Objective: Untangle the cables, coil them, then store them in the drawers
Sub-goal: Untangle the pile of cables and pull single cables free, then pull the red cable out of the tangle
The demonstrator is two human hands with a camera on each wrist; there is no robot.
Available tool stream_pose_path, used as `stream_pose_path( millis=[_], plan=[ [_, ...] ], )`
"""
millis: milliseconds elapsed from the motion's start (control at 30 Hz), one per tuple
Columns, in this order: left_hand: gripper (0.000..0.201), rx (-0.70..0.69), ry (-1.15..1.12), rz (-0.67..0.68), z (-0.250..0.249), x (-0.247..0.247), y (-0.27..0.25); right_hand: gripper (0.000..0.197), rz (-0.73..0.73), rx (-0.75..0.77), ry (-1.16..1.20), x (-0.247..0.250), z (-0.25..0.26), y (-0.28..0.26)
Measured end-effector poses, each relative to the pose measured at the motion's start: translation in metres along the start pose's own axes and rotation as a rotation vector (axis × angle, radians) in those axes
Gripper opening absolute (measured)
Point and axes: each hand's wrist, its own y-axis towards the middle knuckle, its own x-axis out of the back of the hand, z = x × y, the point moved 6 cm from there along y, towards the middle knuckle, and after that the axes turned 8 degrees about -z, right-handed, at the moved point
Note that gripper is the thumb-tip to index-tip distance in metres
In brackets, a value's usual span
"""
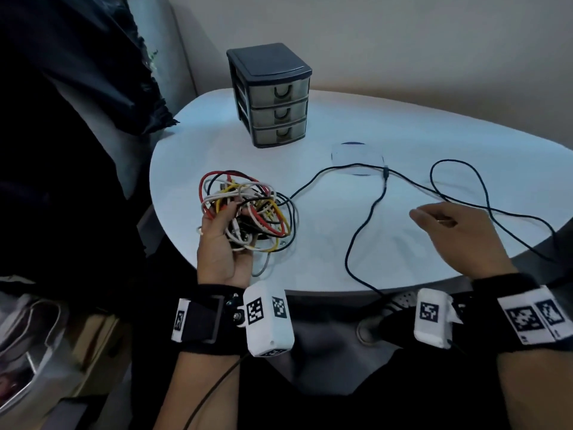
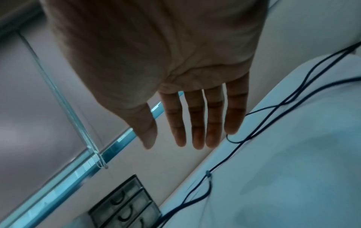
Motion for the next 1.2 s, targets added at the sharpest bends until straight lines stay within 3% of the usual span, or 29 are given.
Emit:
stream_pose_path(
  millis=[100,167,233,333,433,500,633,700,767,867,933,1067,1133,1200],
  plan=[
    [0.06,0.001,0.035,-0.016,0.009,-0.003,0.0,0.043,0.126,0.008,-0.092,-0.007,0.003,0.0],
    [0.052,0.017,0.057,-0.014,0.015,-0.006,-0.002,0.064,0.369,-0.001,-0.209,-0.036,0.008,-0.015],
    [0.05,0.033,0.077,0.003,0.019,-0.012,-0.005,0.073,0.577,0.027,-0.366,-0.068,0.008,-0.029],
    [0.05,0.058,0.087,0.007,0.021,-0.018,-0.012,0.048,0.679,0.102,-0.434,-0.104,0.011,-0.032],
    [0.051,0.074,0.082,0.006,0.021,-0.019,-0.018,0.03,0.759,0.066,-0.357,-0.118,0.028,-0.025],
    [0.051,0.072,0.084,0.011,0.017,-0.019,-0.019,0.031,0.7,0.017,-0.23,-0.119,0.047,-0.004],
    [0.053,0.034,0.032,0.092,-0.002,-0.026,-0.02,0.021,0.249,-0.219,0.45,-0.09,0.078,0.061],
    [0.06,-0.003,0.012,0.098,-0.011,-0.027,-0.019,0.011,0.224,-0.224,0.509,-0.085,0.082,0.078],
    [0.062,-0.022,0.004,0.095,-0.016,-0.027,-0.018,0.012,0.26,-0.108,0.287,-0.092,0.084,0.089],
    [0.066,-0.011,0.011,0.073,-0.017,-0.027,-0.018,0.021,0.279,0.172,-0.297,-0.111,0.079,0.102],
    [0.067,-0.001,0.034,0.057,-0.014,-0.026,-0.017,0.031,0.327,0.225,-0.587,-0.126,0.065,0.106],
    [0.06,0.031,0.023,0.045,-0.003,-0.018,-0.011,0.064,0.418,0.258,-0.702,-0.145,0.056,0.096],
    [0.057,0.038,0.031,0.037,0.0,-0.016,-0.008,0.078,0.493,0.391,-0.739,-0.16,0.073,0.08],
    [0.055,0.05,0.027,0.049,0.0,-0.02,-0.007,0.074,0.534,0.558,-0.84,-0.179,0.091,0.066]
  ],
)
